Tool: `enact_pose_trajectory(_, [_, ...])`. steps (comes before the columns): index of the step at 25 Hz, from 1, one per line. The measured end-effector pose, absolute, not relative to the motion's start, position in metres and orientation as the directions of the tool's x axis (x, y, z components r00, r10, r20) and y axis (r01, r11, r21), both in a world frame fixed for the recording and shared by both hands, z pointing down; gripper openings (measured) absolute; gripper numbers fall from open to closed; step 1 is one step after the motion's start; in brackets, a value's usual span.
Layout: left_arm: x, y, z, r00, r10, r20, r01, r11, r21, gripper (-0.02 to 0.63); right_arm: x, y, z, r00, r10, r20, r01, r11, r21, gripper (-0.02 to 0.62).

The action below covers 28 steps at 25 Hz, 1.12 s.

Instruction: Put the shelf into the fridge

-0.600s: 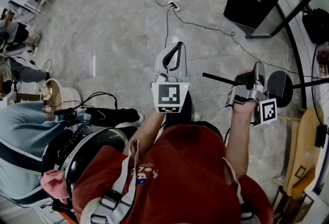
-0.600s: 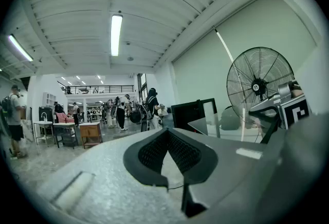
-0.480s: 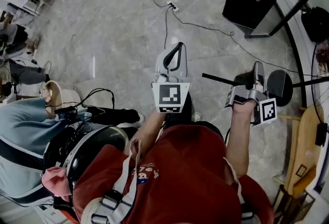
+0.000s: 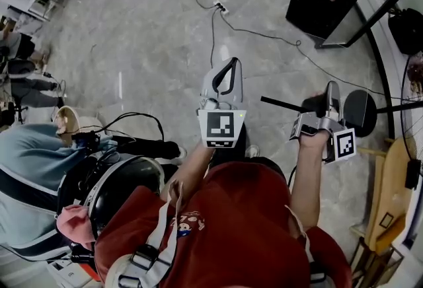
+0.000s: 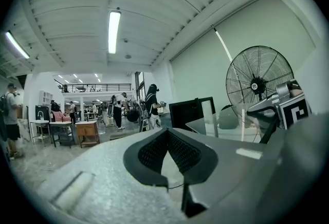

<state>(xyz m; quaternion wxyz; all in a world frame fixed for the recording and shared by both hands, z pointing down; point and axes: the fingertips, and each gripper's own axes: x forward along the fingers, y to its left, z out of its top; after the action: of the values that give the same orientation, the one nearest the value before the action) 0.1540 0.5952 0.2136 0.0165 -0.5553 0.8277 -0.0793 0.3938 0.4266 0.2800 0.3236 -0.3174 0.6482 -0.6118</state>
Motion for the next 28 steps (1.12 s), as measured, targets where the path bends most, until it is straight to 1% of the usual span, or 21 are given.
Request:
enact_pose_trajectory(5, [0.143,0.586,0.223,-0.388,-0.918,0.076,-0.915,0.375,-0.148,0.006,0.378,0.418,0.293,-0.612,-0.791,-0.01,-0.038,0.042,-0.998,0.009])
enact_pose_trajectory(10, [0.119,0.572,0.229,-0.402,-0.911,0.093,-0.911,0.389,-0.134,0.006,0.353,0.401,0.301,-0.626,-0.78,0.009,-0.031,0.014,-0.999,0.009])
enact_pose_trajectory(17, [0.07,0.537,0.232,-0.428,-0.898,0.106,-0.902,0.416,-0.117,0.006,0.304,0.362,0.301,-0.657,-0.753,0.049,-0.087,0.011,-0.996,0.009])
enact_pose_trajectory(28, [-0.025,0.492,0.216,-0.458,-0.884,0.095,-0.888,0.451,-0.091,0.006,0.211,0.306,0.278,-0.67,-0.741,0.037,-0.092,0.034,-0.995,0.009])
